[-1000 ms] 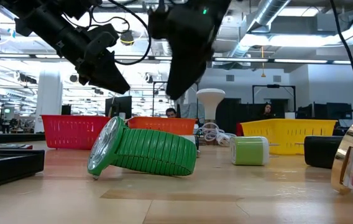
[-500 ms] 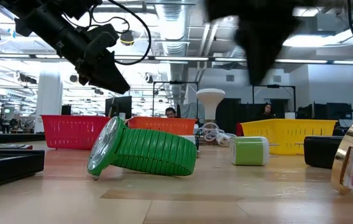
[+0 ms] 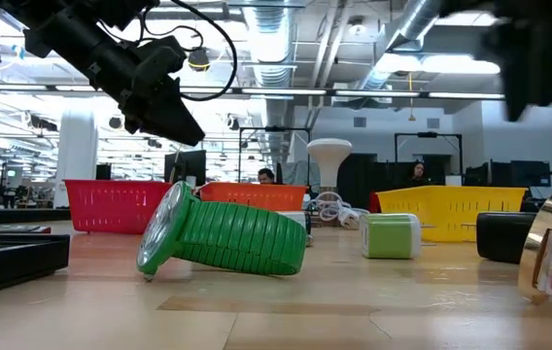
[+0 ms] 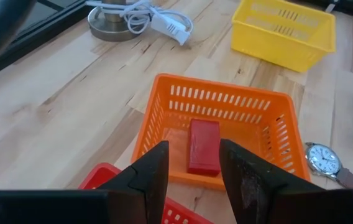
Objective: Pick & Place Office items
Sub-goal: Put the gold wrist watch into the yellow bin
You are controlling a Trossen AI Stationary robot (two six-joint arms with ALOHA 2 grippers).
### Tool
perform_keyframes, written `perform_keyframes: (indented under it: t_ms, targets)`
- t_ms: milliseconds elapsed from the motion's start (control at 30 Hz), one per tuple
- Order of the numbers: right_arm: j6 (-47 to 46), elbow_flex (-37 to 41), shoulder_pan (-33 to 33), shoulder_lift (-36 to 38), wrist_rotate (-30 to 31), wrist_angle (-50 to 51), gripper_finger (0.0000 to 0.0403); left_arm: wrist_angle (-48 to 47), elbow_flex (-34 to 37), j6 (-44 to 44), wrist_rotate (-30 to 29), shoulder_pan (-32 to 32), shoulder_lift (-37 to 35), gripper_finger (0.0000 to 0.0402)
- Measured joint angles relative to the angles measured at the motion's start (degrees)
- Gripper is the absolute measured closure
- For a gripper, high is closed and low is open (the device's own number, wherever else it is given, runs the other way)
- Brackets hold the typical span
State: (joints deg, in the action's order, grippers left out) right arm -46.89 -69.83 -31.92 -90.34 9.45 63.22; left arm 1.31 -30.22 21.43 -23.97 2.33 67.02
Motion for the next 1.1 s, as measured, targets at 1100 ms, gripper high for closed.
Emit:
perform_keyframes:
  t_ms: [1100]
  targets:
    - [-2.59,10.01,-10.83,-6.52,-9.54,-22.68,0.0171,1.67,0.0,-0.17,0.05,0.0,0.0,0.0266]
